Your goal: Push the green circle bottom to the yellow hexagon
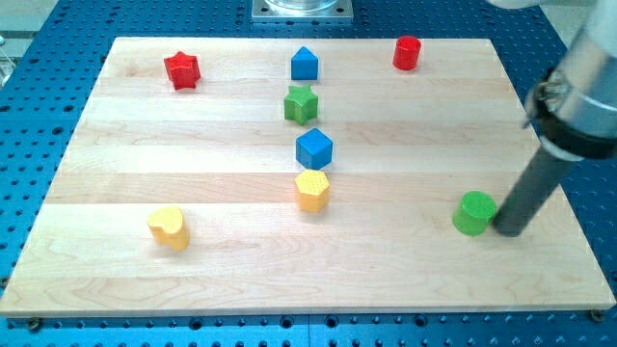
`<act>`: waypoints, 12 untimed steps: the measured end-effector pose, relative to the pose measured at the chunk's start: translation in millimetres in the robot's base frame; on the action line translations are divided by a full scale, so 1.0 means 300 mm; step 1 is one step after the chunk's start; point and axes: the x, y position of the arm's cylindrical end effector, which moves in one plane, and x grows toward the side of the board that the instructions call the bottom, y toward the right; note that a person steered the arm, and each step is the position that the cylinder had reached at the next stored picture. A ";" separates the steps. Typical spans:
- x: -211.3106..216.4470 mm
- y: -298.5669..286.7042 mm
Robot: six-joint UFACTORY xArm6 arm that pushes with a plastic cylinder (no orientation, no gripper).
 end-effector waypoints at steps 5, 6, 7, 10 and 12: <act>0.059 -0.275; 0.072 -0.380; -0.008 -0.289; 0.068 -0.509; -0.002 -0.541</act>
